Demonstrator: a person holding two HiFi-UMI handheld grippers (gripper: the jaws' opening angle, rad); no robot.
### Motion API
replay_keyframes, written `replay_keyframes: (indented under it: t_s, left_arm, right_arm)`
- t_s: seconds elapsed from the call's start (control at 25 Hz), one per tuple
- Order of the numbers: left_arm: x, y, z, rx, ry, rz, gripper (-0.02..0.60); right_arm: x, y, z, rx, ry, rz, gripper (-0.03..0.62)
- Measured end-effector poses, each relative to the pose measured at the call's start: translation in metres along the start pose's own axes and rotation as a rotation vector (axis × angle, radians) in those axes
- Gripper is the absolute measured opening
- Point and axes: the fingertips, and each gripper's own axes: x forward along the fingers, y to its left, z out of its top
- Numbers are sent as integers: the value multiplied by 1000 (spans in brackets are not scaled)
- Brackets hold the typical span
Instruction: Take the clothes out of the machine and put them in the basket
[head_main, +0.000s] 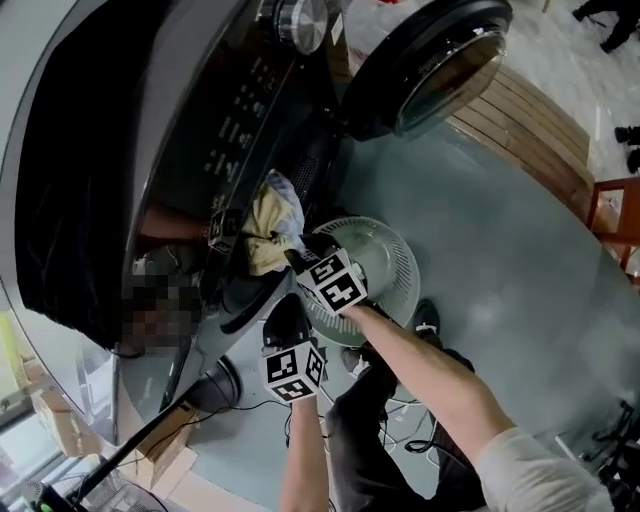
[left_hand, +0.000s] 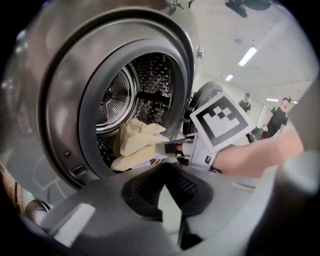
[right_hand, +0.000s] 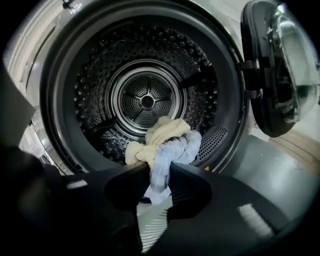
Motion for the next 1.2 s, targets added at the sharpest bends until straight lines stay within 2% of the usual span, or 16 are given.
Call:
replay_keyframes:
  t_s: [0.36, 0.56, 0.72, 0.88, 1.08, 1.2]
  left_arm:
    - [-51, -25, 18, 29, 49, -55, 57]
    - [-67, -37, 29, -28, 35, -64, 57]
    - [-75, -48, 37, -29, 28, -84, 57]
    - [-83, -52, 40, -64, 15, -92, 57]
    - [-89, -65, 30, -83, 16, -106, 57]
    - [-93, -68, 15, -80, 40, -108, 57]
  right_arm:
    - [-92, 38, 4, -15, -3, -30, 97]
    - [-153, 49, 1, -120, -14, -65, 98]
    - [-205, 53, -18, -169, -1, -85, 98]
    - [-247, 48, -42, -154, 31, -123, 98]
    - [-276, 35, -80, -176, 122, -141, 98]
    - [-278, 26, -99, -153, 175, -166, 100]
